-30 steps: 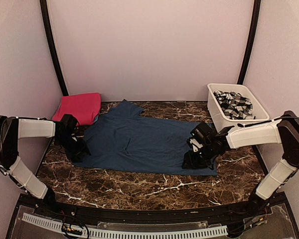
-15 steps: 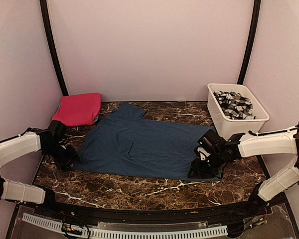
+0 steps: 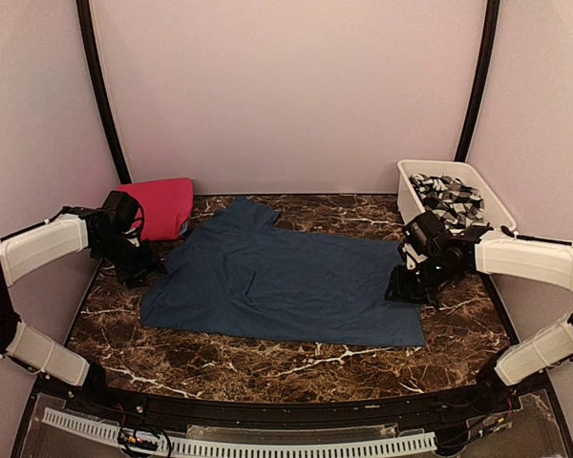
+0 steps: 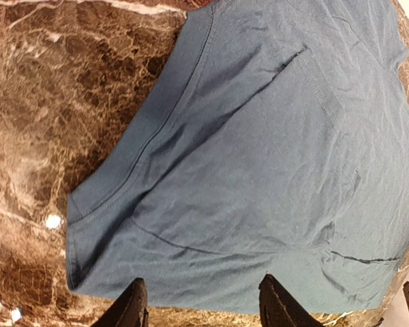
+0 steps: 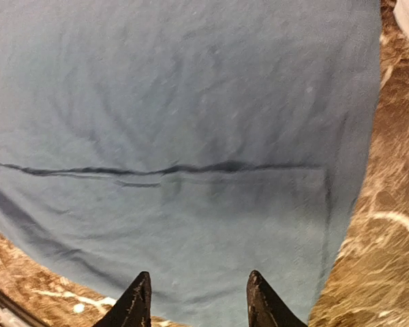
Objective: Fold and stack the mixed laundry pile
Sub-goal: Smooth out the 1/3-folded T-shirt at the center of the board.
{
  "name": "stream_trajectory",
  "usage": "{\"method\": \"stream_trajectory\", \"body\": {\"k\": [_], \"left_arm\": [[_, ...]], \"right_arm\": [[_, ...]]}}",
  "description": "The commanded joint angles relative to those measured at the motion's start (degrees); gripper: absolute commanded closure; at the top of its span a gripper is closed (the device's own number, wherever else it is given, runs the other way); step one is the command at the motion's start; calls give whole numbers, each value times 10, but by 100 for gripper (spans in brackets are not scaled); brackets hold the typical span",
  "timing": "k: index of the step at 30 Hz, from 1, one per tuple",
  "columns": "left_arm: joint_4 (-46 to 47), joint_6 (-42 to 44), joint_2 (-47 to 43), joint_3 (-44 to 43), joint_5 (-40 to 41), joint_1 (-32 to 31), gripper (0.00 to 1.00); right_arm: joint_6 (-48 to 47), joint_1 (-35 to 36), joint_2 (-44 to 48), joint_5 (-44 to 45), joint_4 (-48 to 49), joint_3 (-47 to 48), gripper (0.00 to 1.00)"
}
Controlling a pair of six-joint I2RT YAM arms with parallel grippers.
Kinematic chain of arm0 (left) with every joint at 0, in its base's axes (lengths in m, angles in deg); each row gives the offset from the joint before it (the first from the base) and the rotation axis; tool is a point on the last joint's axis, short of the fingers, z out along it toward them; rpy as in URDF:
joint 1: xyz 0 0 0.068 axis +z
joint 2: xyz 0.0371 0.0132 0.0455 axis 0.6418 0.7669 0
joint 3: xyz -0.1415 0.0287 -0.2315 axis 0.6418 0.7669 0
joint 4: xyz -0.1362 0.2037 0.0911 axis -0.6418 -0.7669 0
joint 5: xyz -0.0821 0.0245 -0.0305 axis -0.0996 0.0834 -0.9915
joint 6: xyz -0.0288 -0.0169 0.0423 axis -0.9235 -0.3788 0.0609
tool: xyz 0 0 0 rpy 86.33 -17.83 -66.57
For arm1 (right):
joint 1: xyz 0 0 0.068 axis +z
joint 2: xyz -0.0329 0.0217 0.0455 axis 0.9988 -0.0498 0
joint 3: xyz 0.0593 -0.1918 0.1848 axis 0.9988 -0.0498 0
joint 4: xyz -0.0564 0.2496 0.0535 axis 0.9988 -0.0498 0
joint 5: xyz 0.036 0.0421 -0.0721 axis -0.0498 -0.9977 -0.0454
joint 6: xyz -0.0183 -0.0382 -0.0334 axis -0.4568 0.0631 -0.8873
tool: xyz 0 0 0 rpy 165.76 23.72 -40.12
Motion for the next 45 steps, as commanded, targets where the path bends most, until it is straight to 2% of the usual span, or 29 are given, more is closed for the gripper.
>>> {"method": "stream_trajectory", "body": {"k": [1,7,16,35,37,41,45], "left_arm": [[0,41,54,-36,20,-1,46],[15,43,83,-30,33,-1,47],[30,41,93,-14,34,-1,48],[36,37,100,-13,36,-1,49],[38,38,102,-12,35,-1,49],[43,39,108,-9,35,-1,49],[46,40,112,-7,34,1,49]], "right_arm": [[-49,-31,-39,57,-12,21,58],[-61,-50,-71,117,-8,23,67],[-74,-60,-117,138,16,35,73],[-72,-82,-176,118,15,52,74],[-72,-82,-176,116,14,52,80],[-70,-82,-168,99,19,45,100],[-62,-82,-158,98,13,39,100]]}}
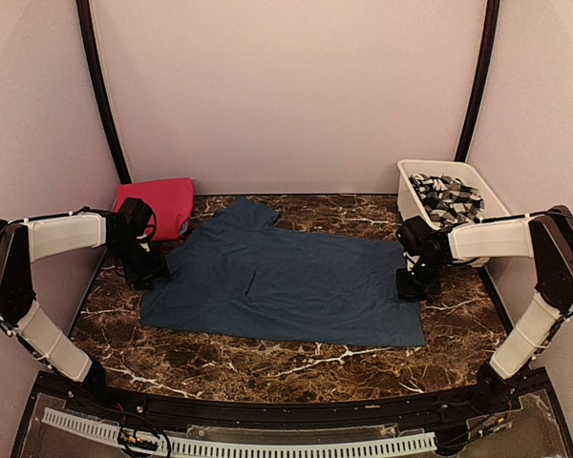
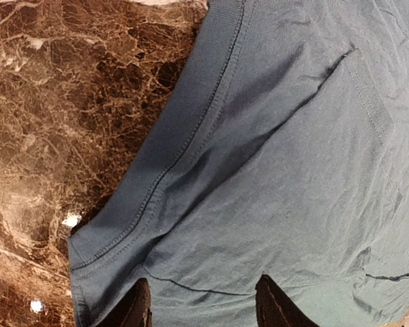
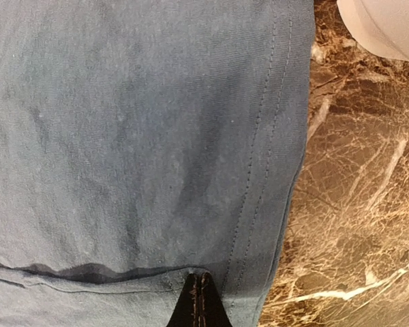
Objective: Fold and stack the mixed laundry pile
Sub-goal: Smooth out the 1/3-folded T-shirt at the center of the board.
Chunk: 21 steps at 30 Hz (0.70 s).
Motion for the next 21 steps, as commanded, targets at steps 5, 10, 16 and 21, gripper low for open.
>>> {"method": "stream_trajectory", "body": {"k": [5,10,16,21], "left_arm": [[5,3,7,10,6,4,49],[6,0,12,13,10,7,48],[6,-2,18,13,12,11,48],[6,-3,17,16,15,16,48]], "right_arm": [[27,-3,54,26,-29,-7,100],[39,-5,92,52,-57,-8,100],[44,-10,73,59,-73,-3,100],[58,-13,57,89,-92,7,100]]}}
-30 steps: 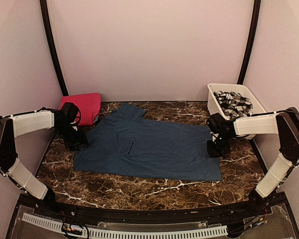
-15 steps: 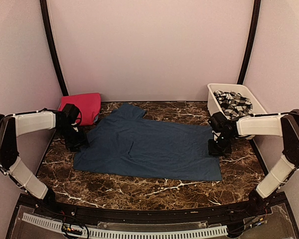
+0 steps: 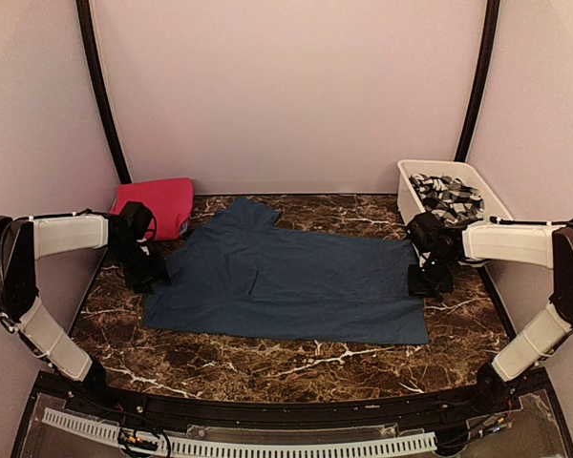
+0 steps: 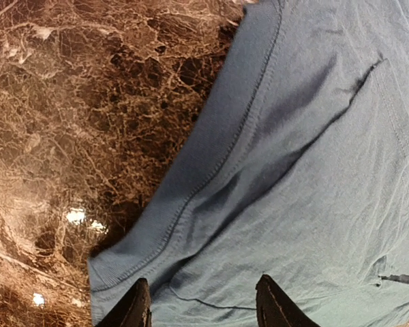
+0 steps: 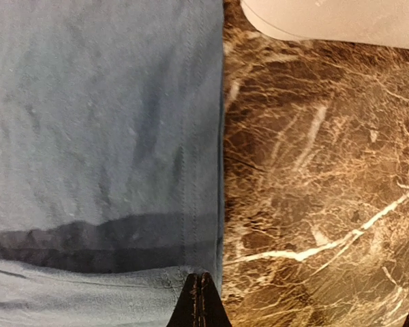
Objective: Fold and stack the mixed laundry pile
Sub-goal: Smooth out the 1/3-folded T-shirt at the center of the board.
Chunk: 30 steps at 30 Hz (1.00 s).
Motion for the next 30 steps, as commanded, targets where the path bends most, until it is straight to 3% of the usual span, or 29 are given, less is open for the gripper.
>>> {"method": "stream_trajectory", "body": {"k": [1,6,8,10,17,23,30], "left_arm": [[-2,-3,-3,9,8,6,48],[10,19,-14,6,-23,3,50],[30,40,-28,6,-53,-7,48],[39,59,-37,2,-63,-21,45],[67,88,6,-42,-114,-44,34],[88,66,74,-90,-119,-50,24],[112,6,136,-73,-131,-50,24]], "right_arm": [[22,-7,-24,49,-36,15,100],[17,-7,-77,40,-38,30,99],[11,-7,-85,28,-33,33,73],[7,-6,-63,13,-23,29,56],[-30,-4,16,-19,-18,52,27],[-69,37,21,-76,17,65,2],[-87,100,-35,-140,68,91,1]]}}
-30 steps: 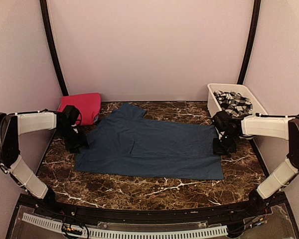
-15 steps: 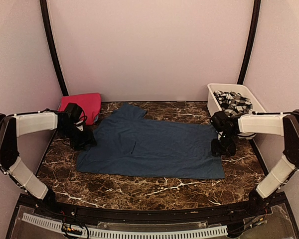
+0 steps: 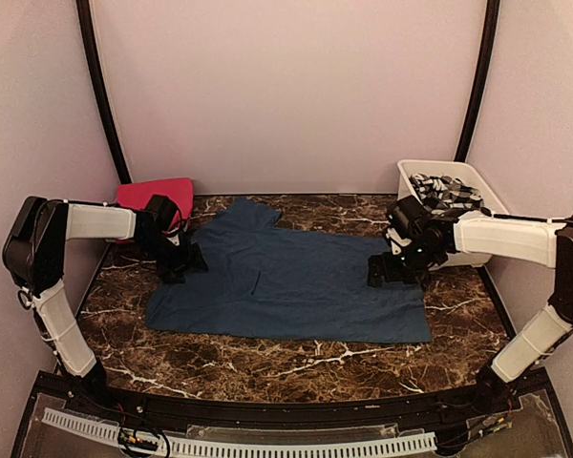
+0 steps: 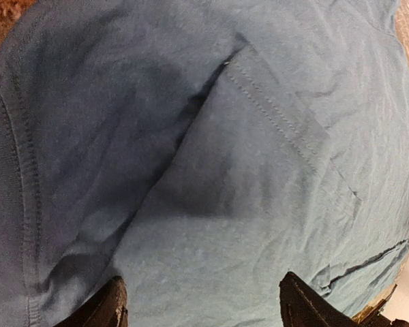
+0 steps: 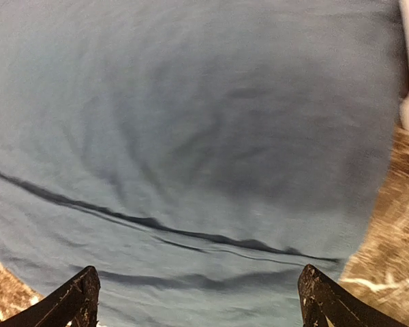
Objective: Fold and stack the mixed laundry pile
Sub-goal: Smooth out the 1/3-folded T-shirt at the center of the board.
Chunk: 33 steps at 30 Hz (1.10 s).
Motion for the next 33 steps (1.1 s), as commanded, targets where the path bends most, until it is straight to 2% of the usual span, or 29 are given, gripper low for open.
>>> {"method": "stream_trajectory", "body": {"k": [1,10,14,19,25,29,33], "left_arm": [[18,-47,15,20,-13,-2,24],[24,-123,-20,122,-1,0,26],[28,-152,-72,181,9,0,26],[-32,-156,-173,227,57,0,26],[-96,-166,-259,250,81,2,25],[-106,-161,-292,257,80,5,25],[-81,-107,-301,219,44,4,26]], "right_arm": [[-22,35,-40,-59,51,23,1],[3,61,-89,-130,119,-36,1],[20,72,-81,-141,122,-58,1],[47,108,-61,-139,110,-78,1],[93,146,-38,-153,117,-117,1],[114,174,-28,-155,111,-137,1],[99,177,11,-116,69,-120,1]]}}
